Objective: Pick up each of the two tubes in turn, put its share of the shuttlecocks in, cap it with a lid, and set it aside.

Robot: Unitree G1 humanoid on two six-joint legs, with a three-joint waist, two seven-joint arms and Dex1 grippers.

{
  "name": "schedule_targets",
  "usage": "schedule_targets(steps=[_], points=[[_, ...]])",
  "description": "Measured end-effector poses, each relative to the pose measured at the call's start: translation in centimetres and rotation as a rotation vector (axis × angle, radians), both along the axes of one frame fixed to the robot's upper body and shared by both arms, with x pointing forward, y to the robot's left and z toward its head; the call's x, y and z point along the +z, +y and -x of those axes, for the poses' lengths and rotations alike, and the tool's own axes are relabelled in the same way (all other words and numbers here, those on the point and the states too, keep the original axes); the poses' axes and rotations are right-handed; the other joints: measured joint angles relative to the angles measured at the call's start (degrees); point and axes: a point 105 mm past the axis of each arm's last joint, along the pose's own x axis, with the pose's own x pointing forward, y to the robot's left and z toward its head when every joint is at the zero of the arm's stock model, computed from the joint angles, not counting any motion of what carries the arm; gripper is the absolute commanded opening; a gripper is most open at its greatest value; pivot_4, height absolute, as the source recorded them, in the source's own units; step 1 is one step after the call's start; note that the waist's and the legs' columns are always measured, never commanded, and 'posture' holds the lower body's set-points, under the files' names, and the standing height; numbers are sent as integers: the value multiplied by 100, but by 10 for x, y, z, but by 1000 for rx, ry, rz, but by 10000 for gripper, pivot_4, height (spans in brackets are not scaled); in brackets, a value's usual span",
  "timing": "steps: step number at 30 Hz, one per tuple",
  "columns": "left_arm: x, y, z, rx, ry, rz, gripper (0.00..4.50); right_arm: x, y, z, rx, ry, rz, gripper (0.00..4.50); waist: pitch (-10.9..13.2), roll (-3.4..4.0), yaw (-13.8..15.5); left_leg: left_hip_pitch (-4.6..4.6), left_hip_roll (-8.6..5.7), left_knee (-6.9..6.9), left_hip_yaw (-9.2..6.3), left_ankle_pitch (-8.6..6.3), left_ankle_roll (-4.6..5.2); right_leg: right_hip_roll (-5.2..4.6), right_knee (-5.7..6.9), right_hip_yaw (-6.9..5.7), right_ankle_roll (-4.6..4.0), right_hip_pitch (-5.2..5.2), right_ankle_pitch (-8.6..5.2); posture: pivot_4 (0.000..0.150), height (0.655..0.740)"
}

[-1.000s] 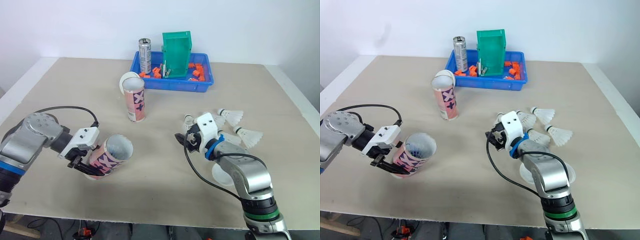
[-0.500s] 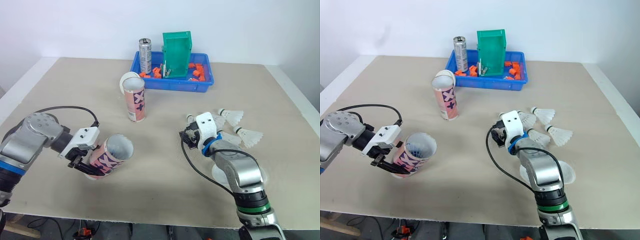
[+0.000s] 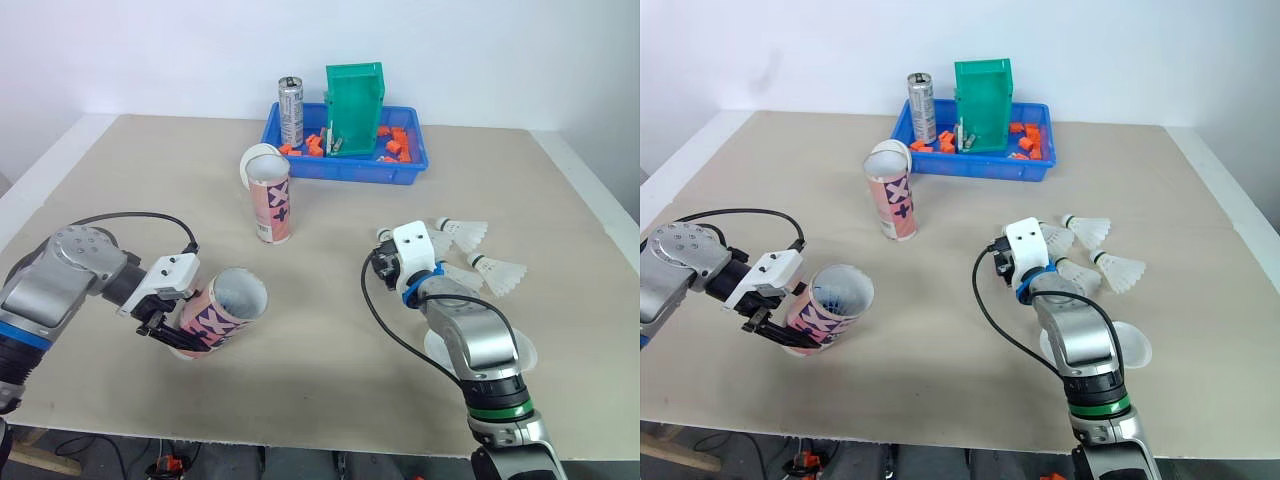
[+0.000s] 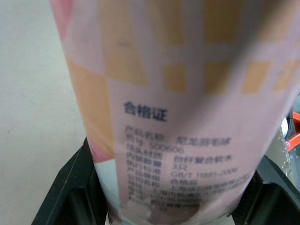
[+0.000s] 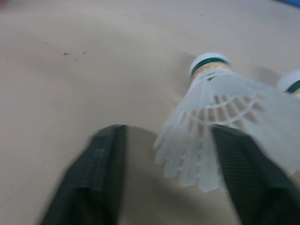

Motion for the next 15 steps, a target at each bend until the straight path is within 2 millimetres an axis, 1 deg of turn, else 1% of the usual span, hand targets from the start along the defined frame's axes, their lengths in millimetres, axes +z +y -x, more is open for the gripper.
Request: schedule_targets(steps=[1,2,3,4,6,9,12,13,15], points=[[0,0,0,0,0,0,29132,0,-1,-1,-8,-10,15,12403,0,0,0,0,0,0,0,0,0,0,0,0,0,0,0,1500,7362],[0,0,0,0,0,0,29132,1,-1,-1,-8,-17,21,10108,0,0,0,0,0,0,0,0,0,0,0,0,0,0,0,1500,7362],[0,0,0,0,0,0,29132,2,-1,-1,-3,-25,25,4001,0,0,-1,0,0,0,0,0,0,0,0,0,0,0,0,1500,7362],[0,0,0,0,0,0,29132,3,1,-1,13,-28,24,559,0,0,-1,0,0,0,0,0,0,0,0,0,0,0,0,1500,7362],[0,0,0,0,-1,0,29132,4,6,0,38,-33,22,559,0,0,0,0,0,0,0,0,0,0,0,0,0,0,0,1500,7362],[0,0,0,-1,-2,0,29132,12,20,5,116,-63,18,559,0,0,0,0,0,0,-1,0,0,0,0,0,0,0,0,1500,7362],[0,-1,0,-2,-3,3,29132,30,34,16,236,-116,-1,559,0,0,6,-1,0,1,-1,0,0,-1,-1,0,2,2,0,1500,7362],[0,-1,0,-2,-3,3,29132,33,35,17,252,-123,0,559,0,0,6,-1,0,1,-1,0,0,-1,-1,0,3,2,-1,1500,7362],[0,-1,0,-2,-4,3,29132,46,43,30,399,-151,26,559,1,1,9,-2,-1,1,0,0,0,-2,-2,0,3,2,-1,1500,7362]])
